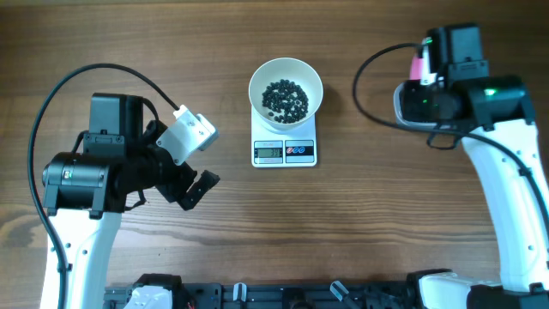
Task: Scoop item into bowl and weigh 150g on scale
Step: 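Move the empty scoop right back over the bean tub, then dip the scoop into the black beans with the right gripper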
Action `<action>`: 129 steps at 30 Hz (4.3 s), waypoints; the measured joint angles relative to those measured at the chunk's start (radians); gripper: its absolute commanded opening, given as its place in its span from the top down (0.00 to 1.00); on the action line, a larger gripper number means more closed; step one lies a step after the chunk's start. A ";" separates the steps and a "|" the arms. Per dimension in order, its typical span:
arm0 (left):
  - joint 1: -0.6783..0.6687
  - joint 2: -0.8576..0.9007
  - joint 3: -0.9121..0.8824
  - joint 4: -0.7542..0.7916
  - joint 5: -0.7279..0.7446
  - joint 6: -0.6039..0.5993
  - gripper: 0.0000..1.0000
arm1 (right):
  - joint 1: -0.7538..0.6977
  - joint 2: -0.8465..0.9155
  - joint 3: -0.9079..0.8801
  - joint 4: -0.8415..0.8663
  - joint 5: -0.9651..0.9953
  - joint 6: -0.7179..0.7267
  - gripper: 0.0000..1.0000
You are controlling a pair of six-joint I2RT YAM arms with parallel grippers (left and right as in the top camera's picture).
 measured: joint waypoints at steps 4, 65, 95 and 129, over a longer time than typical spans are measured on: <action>0.000 0.000 0.000 0.000 0.000 0.000 0.00 | -0.065 0.005 0.000 -0.011 -0.024 0.022 0.96; 0.000 0.000 0.000 0.000 0.000 0.000 0.00 | -0.227 0.305 -0.113 0.055 -0.325 -0.005 0.96; 0.000 0.000 0.000 0.000 0.000 0.000 0.00 | -0.460 0.305 -0.120 0.011 -0.625 0.029 0.96; 0.000 0.000 0.000 0.000 0.000 0.000 0.00 | -0.469 0.378 -0.189 0.064 -0.798 -0.025 0.96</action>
